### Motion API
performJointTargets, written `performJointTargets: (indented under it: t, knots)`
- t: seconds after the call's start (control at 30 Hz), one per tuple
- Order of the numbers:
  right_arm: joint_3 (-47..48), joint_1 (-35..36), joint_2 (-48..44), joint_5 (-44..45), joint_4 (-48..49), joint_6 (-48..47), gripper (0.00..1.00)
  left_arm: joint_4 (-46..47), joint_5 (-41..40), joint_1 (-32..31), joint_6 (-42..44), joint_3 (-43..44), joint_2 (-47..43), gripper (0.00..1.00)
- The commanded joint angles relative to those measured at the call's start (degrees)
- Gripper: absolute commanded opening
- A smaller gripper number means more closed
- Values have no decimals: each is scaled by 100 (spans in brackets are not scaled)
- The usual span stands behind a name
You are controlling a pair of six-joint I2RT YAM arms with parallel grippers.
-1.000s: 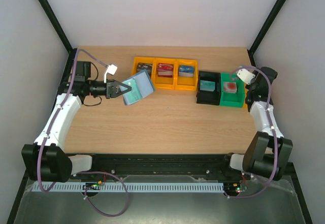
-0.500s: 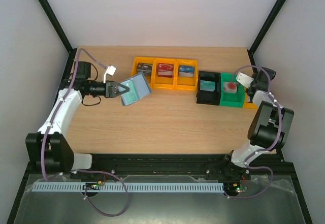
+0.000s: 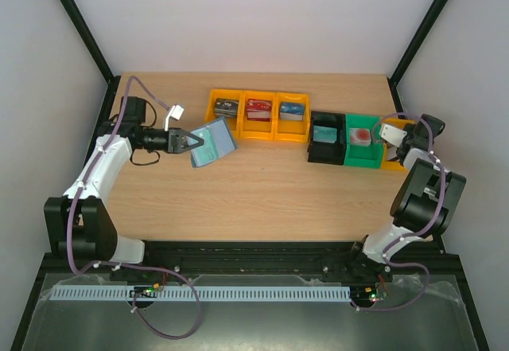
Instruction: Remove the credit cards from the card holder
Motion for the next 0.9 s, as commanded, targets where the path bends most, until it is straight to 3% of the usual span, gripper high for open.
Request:
performJointTargets:
  t: [0.0, 0.87]
  knots:
    - [185, 22, 264, -377, -188, -472, 2, -81, 104, 23, 129, 133, 130, 2]
    - [794, 356, 1048, -459, -408, -641, 2, -50, -44, 23, 76, 200, 346, 2]
